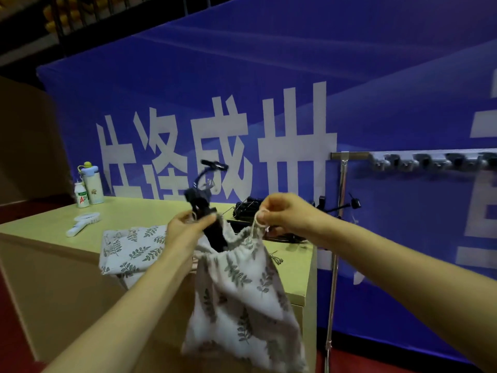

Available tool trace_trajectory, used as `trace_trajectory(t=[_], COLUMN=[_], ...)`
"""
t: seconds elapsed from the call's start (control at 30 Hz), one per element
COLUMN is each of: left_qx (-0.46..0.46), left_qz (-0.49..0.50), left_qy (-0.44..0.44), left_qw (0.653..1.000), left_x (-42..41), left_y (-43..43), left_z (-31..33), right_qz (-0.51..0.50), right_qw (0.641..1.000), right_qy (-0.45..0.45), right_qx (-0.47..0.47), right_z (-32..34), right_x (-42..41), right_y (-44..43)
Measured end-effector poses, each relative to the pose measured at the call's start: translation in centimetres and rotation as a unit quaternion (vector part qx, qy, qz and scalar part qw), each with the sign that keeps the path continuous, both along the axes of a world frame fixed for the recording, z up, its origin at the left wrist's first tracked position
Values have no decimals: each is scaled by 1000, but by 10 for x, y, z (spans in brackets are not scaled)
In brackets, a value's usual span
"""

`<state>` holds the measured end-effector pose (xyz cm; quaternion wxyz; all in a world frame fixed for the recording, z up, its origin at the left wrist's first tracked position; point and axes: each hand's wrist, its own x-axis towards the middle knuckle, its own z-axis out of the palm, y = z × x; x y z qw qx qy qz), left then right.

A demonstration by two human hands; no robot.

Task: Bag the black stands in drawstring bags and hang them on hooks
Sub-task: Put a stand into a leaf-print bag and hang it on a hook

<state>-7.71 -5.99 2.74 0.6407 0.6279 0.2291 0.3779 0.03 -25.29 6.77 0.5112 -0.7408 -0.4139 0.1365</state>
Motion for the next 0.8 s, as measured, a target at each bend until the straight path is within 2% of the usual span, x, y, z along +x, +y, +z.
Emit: trace_trajectory(t=[0.1,0.17,0.23,0.33,0.37,0.5,0.67,0.8], left_qx=[63,62,38,-47,-39,91,66,2], left_qz=[-59,-112,-136,-149,-139,-116,-141,-141], left_qy=[52,66,85,73,81,137,84,33], left_qw=[995,990,986,985,986,980,984,990], left_x=[1,3,7,12,12,19,29,33], left_y=[-25,-40,-46,-48,-49,-60,-84,-112], left_z=[-16,-21,-20,-19,-20,-18,-4,2], right_qz=[-42,-71,-95,-125,-129,-132,-139,-156], right_qw=[996,991,985,976,974,966,962,946], right_qy=[18,22,28,33,36,52,77,99], right_qx=[74,108,138,177,185,216,221,265], right_z=[7,11,15,17,16,10,6,3], right_x=[2,6,12,20,22,27,35,43], right_y=[-5,-10,-17,-29,-31,-42,-63,-88])
